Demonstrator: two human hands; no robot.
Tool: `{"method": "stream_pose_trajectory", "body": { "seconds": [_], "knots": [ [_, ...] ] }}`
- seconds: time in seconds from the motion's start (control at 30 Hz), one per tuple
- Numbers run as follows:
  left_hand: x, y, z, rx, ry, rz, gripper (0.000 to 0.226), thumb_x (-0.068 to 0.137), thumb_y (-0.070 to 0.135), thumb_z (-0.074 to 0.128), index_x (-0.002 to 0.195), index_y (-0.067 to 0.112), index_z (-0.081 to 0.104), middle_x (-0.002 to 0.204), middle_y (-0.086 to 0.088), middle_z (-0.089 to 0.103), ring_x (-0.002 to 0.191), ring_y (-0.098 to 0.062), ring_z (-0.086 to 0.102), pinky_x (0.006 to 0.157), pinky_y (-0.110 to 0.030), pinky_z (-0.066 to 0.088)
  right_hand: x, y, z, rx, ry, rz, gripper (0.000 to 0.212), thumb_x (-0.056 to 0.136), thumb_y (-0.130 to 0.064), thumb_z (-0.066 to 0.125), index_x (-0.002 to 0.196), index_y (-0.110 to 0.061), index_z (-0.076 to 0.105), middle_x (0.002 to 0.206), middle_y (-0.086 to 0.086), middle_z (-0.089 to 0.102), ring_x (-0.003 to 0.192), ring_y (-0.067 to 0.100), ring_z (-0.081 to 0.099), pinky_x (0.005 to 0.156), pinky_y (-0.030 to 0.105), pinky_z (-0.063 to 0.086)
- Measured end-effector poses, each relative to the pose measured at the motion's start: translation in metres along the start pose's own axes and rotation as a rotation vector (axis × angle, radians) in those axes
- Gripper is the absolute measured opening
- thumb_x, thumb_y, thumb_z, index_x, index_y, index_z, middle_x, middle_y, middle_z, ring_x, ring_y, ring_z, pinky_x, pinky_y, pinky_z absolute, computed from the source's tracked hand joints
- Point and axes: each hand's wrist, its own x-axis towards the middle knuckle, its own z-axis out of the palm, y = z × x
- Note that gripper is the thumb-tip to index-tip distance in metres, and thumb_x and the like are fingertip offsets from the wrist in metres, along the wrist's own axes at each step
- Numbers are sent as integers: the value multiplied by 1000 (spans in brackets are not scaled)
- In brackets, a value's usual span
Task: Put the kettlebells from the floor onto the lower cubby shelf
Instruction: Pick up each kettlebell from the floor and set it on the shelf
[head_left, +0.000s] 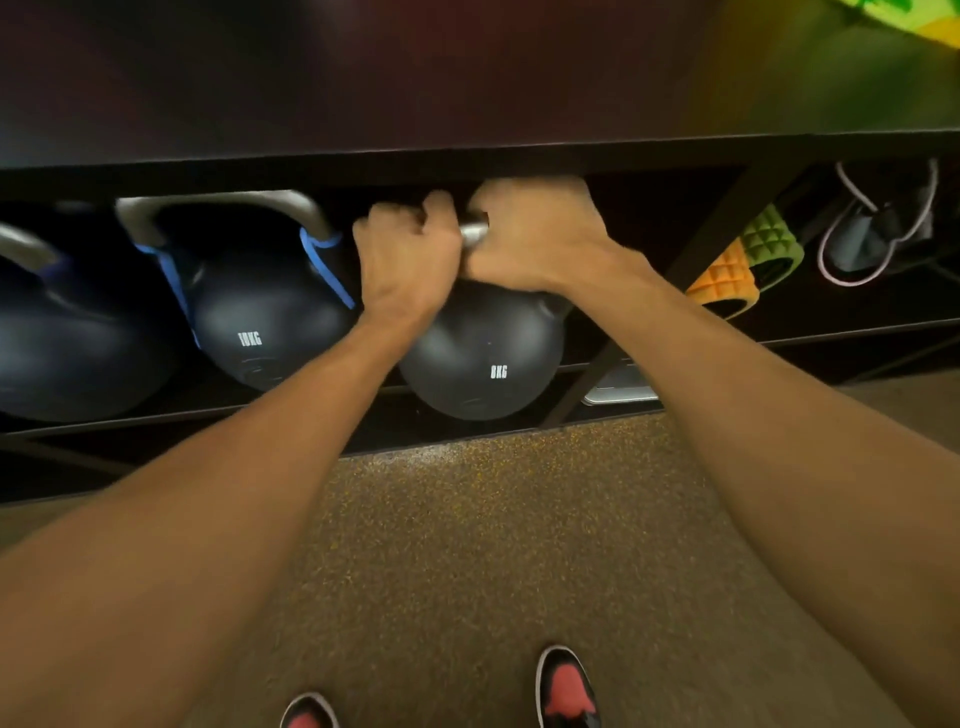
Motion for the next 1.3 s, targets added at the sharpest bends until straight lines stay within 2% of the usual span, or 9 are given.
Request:
{"method": "stream_pose_trajectory", "body": {
  "seconds": [0.2, 0.37, 0.43, 0.5, 0.6, 0.7, 0.87, 1.0, 1.3],
  "knots": [
    [34, -15, 12, -61, 20, -28, 27, 84, 34, 44, 66, 15, 49, 64, 7, 54, 88, -26, 63, 84, -32, 46, 23, -2, 12, 13, 126, -20, 35, 90, -46, 59, 118, -27, 69, 117, -2, 72, 110, 27, 66, 78, 33, 48],
    [37, -8, 16, -229, 126, 101, 9, 81, 21, 47, 87, 21, 55, 80, 21, 51, 77, 0, 55, 84, -13, 48, 33, 2, 18, 60, 60, 59, 17, 91, -37, 58, 101, -25, 66, 91, -5, 63, 99, 24, 66, 76, 34, 52],
    [41, -11, 15, -217, 59, 56, 4, 79, 33, 46, 79, 30, 49, 76, 13, 55, 77, -10, 62, 84, -29, 57, 34, 5, 20, 93, 70, 65, 13, 94, -38, 58, 94, -26, 61, 86, -8, 57, 92, 20, 63, 75, 33, 51],
    [41, -13, 12, -186, 15, 49, 10, 75, 42, 43, 74, 33, 47, 75, 3, 59, 77, -26, 67, 78, -42, 58, 29, 7, 23, 107, 113, 52, 20, 96, -40, 59, 99, -22, 66, 91, -3, 63, 90, 20, 62, 75, 34, 48],
    [27, -12, 6, -175, -53, 13, 16, 95, 37, 50, 83, 27, 52, 81, 7, 58, 81, -9, 60, 83, -24, 50, 18, 13, 34, 124, 352, 43, 39, 89, -47, 65, 105, -12, 73, 98, 8, 74, 93, 33, 69, 81, 43, 54],
    [10, -25, 7, -217, -73, 19, 34, 100, 48, 53, 118, 21, 61, 116, 5, 67, 111, -7, 62, 103, -25, 46, 0, 18, 48, 95, 496, 124, 60, 79, -55, 72, 115, -7, 71, 112, 18, 72, 109, 41, 66, 99, 52, 47],
    [-32, -43, 14, -116, -103, -6, 94, 91, 58, 67, 162, 16, 21, 152, -2, 47, 135, -9, 50, 112, -23, 38, -36, 19, 74, 175, 490, 119, 94, 83, -58, 69, 156, -5, 39, 156, 28, 38, 146, 45, 34, 118, 56, 31],
    [-51, -58, 22, -85, -132, -53, 116, 86, 60, 72, 166, 20, -1, 171, -4, 22, 157, -20, 22, 123, -33, 22, -55, 18, 88, 212, 481, 123, 101, 88, -57, 64, 165, -9, 21, 169, 31, 8, 158, 44, 8, 122, 59, 24],
    [-72, -89, 37, -59, -172, -66, 124, 80, 70, 72, 161, 38, -16, 174, 6, 14, 159, -20, 18, 126, -53, 28, -82, 25, 133, 337, 344, 85, 117, 81, -68, 72, 168, -17, 13, 165, 35, -22, 156, 48, -14, 123, 65, 20]
  ]
}}
